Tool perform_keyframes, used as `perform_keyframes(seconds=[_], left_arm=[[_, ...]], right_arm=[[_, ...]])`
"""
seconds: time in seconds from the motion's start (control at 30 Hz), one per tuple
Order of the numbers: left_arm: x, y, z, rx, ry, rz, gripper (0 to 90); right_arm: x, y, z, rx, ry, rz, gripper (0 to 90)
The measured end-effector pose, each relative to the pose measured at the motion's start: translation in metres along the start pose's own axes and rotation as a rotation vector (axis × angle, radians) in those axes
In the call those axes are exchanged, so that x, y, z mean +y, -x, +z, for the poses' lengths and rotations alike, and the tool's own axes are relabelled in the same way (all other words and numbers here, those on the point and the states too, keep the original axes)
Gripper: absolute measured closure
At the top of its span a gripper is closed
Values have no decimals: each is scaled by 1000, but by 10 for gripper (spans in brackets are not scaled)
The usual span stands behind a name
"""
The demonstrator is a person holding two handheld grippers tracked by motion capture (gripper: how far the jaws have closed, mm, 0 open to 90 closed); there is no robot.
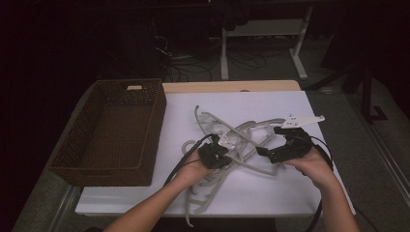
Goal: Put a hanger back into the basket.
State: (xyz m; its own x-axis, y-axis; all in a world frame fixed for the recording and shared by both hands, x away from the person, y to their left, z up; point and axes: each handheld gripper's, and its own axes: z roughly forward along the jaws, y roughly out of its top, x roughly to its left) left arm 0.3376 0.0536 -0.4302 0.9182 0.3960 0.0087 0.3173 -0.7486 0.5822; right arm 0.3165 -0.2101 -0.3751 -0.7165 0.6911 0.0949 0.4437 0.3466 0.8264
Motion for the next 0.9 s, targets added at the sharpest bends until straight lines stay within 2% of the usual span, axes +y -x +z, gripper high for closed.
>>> perform_keyframes(seconds=[0.1,0.3,0.5,0.83,0.9], left_arm=[[-8,-5,-8,13,-1,-11,900],[-21,-17,-25,67,-14,-28,900],[-35,-30,-39,151,-28,-53,900],[-50,-58,-36,311,-77,-123,900],[-52,-65,-35,324,-74,-150,900]], right_arm=[[0,0,0,-1,1,-1,0],[0,-1,0,-1,-2,0,0],[0,-1,1,-2,-3,0,0],[0,-1,2,0,-4,-3,0],[0,-1,2,0,-5,-3,0]])
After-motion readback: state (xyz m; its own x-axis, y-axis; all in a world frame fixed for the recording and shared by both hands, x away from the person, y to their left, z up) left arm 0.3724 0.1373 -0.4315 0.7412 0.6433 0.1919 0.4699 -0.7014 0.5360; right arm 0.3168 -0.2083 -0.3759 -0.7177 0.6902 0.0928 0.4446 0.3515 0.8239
